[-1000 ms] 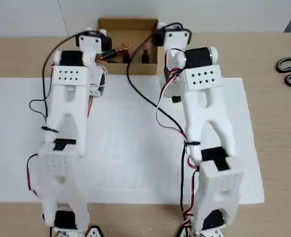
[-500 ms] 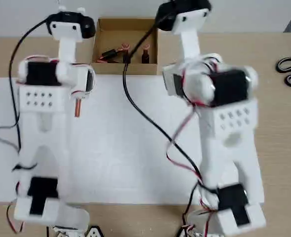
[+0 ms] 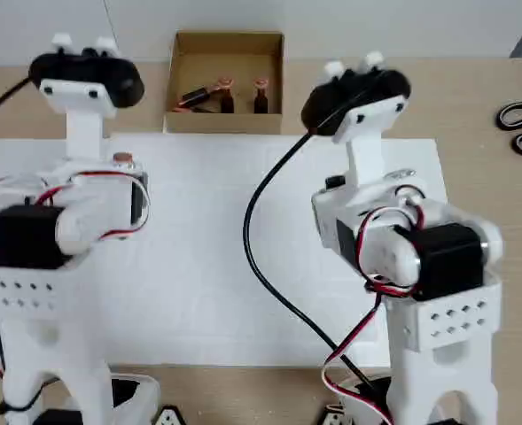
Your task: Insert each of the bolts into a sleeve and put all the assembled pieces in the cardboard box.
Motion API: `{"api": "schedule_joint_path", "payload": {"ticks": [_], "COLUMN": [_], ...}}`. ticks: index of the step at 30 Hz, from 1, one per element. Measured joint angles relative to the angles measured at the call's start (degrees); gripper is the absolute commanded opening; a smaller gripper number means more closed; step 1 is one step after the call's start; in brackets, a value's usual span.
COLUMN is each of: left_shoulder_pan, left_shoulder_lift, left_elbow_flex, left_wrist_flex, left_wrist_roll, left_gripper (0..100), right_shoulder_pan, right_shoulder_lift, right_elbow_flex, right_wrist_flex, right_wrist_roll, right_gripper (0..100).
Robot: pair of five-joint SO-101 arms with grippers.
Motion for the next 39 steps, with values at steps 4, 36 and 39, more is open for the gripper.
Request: {"api": "schedule_joint_path", "payload": {"ticks": [4, 36, 39], "left_shoulder_pan": [0.0, 0.18, 2.2], "left_shoulder_lift": [-5.71, -13.27, -13.27], "left_elbow_flex": [5.45, 24.79, 24.79], "left_wrist_flex": [-3.87, -25.76, -25.76], "left_wrist_roll": [0.0, 13.27, 13.27], "left_gripper": [1, 1, 1], "right_shoulder_pan": [0.0, -8.09, -8.44], "right_shoulder_lift": [-4.57, -29.27, -33.41], "right_elbow_flex": [9.49, 65.93, 71.65], "right_wrist_flex": [-7.38, -57.85, -64.79], "right_wrist_roll": [0.0, 0.0, 0.0], "right_gripper": [0.4, 0.6, 0.5]}}
